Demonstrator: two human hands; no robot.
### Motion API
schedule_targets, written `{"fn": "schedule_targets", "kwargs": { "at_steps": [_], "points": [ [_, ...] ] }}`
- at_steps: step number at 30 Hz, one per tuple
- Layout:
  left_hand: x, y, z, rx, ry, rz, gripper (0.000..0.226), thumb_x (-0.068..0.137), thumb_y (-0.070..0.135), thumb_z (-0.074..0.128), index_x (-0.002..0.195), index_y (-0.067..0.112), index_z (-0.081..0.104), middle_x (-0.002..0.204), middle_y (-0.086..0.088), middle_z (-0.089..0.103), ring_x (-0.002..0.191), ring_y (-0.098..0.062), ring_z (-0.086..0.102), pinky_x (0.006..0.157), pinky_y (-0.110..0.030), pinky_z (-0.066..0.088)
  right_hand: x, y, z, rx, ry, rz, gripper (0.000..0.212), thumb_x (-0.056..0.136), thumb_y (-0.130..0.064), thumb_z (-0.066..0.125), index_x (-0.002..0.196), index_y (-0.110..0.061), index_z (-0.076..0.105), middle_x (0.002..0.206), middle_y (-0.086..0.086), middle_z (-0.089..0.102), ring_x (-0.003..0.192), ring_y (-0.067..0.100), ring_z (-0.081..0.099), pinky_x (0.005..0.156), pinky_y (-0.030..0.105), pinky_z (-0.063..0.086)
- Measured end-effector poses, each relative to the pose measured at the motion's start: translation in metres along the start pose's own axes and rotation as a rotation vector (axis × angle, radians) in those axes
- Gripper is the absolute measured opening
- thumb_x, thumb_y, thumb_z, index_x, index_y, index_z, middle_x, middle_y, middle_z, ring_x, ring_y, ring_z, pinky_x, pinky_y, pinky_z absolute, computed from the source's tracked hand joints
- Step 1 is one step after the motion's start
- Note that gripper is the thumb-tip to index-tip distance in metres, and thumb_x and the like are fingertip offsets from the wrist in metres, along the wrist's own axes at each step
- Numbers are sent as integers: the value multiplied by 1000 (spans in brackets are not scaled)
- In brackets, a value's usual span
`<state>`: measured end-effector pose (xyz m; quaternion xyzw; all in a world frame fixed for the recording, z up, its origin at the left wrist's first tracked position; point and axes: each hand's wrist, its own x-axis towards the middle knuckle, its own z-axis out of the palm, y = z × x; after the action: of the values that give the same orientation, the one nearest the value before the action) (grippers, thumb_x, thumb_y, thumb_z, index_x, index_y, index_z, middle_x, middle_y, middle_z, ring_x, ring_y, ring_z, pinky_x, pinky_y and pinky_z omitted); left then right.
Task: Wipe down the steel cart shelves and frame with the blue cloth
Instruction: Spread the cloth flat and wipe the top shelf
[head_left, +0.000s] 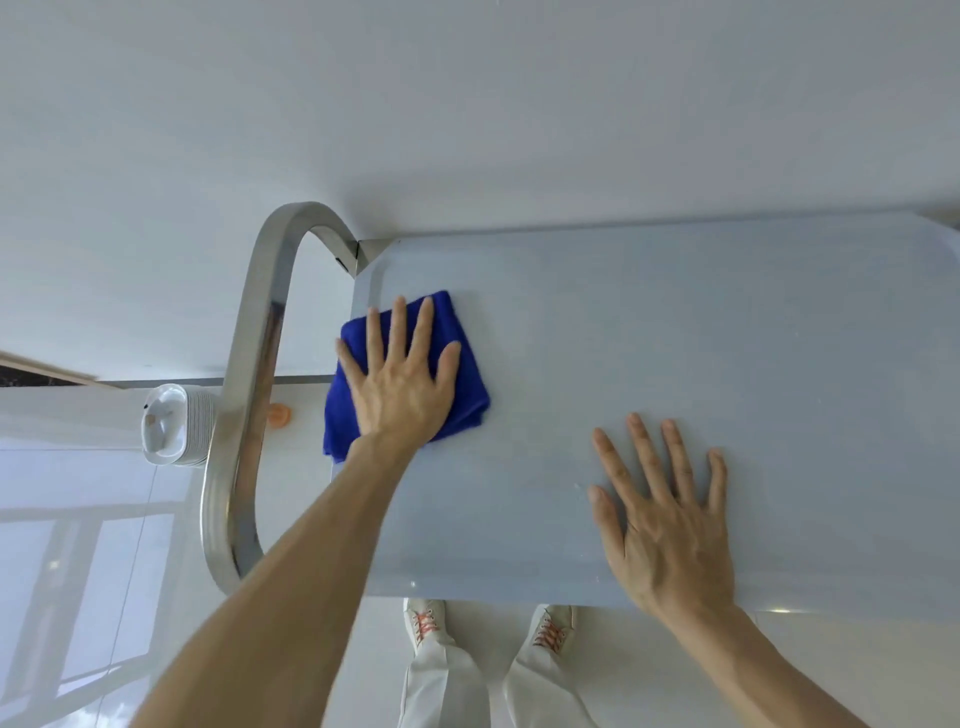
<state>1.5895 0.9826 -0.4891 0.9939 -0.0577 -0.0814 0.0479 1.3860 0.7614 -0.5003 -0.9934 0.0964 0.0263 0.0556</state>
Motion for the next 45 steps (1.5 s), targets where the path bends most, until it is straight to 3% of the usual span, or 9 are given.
{"fn": "schedule_targets", "kwargs": {
  "at_steps": [5, 9, 11, 15, 21, 30, 35, 39, 45],
  "points": [
    [-6, 71, 9, -11, -1, 237, 65, 99, 60, 20, 157, 32, 15, 166, 2, 12, 153, -27, 6, 117, -65, 4, 3, 4, 2, -2, 24, -13, 57, 101, -54, 26, 155, -35, 28, 164, 1, 23, 152, 29, 17, 118, 64, 13],
    [-59, 46, 17, 18, -27, 523, 60, 101, 60, 24, 156, 36, 21, 164, 5, 19, 153, -21, 9, 118, -59, 13, -2, 4, 3, -2, 25, -15, 57, 101, -53, 25, 155, -35, 26, 165, 1, 22, 153, 29, 16, 117, 64, 15],
    [-57, 16, 13, 7, -22, 497, 59, 101, 61, 24, 155, 38, 21, 164, 7, 20, 152, -18, 11, 120, -55, 14, -1, 3, 3, 1, 33, -17, 57, 101, -53, 28, 155, -35, 26, 165, 1, 22, 152, 29, 17, 117, 65, 16],
    [4, -12, -4, 11, 55, 195, 60, 99, 59, 28, 154, 36, 25, 163, 5, 23, 151, -20, 17, 122, -52, 9, 0, 1, 4, 18, 48, 0, 59, 99, -53, 33, 155, -36, 28, 164, 0, 23, 152, 29, 19, 116, 65, 17],
    [96, 28, -7, -58, 73, -6, 65, 97, 59, 17, 156, 31, 15, 164, 1, 16, 151, -26, 8, 119, -62, 4, 3, 3, 8, 29, 77, -13, 58, 99, -54, 31, 154, -35, 30, 164, 0, 25, 151, 29, 22, 116, 66, 16],
    [-1, 105, 16, -28, 36, 385, 62, 100, 57, 25, 155, 29, 24, 163, 0, 23, 152, -26, 14, 119, -61, 7, 2, 4, 3, 33, 37, -8, 59, 98, -54, 32, 154, -36, 29, 164, 0, 24, 151, 29, 20, 117, 65, 16],
    [-19, 114, 9, -206, -73, 342, 62, 99, 60, 19, 155, 36, 18, 165, 7, 12, 153, -17, 0, 121, -50, -9, 5, 3, -2, 94, 43, -11, 56, 100, -53, 32, 151, -32, 35, 163, -1, 27, 152, 27, 20, 119, 61, 14],
    [-19, 80, -14, -528, -54, 294, 54, 101, 44, 41, 152, 28, 33, 163, 5, 22, 149, -13, 17, 124, -41, 6, 4, 6, -10, 205, 87, -1, 51, 99, -46, 38, 146, -29, 47, 158, -3, 38, 150, 23, 27, 120, 58, 18],
    [-39, 3, -16, -419, 21, 188, 45, 104, 24, 44, 148, 16, 40, 159, -2, 30, 147, -21, 27, 121, -48, 20, 33, -6, -33, 510, 344, 105, 32, 95, -19, 51, 121, -7, 64, 126, 8, 64, 117, 33, 59, 103, 50, 44]
  ]
}}
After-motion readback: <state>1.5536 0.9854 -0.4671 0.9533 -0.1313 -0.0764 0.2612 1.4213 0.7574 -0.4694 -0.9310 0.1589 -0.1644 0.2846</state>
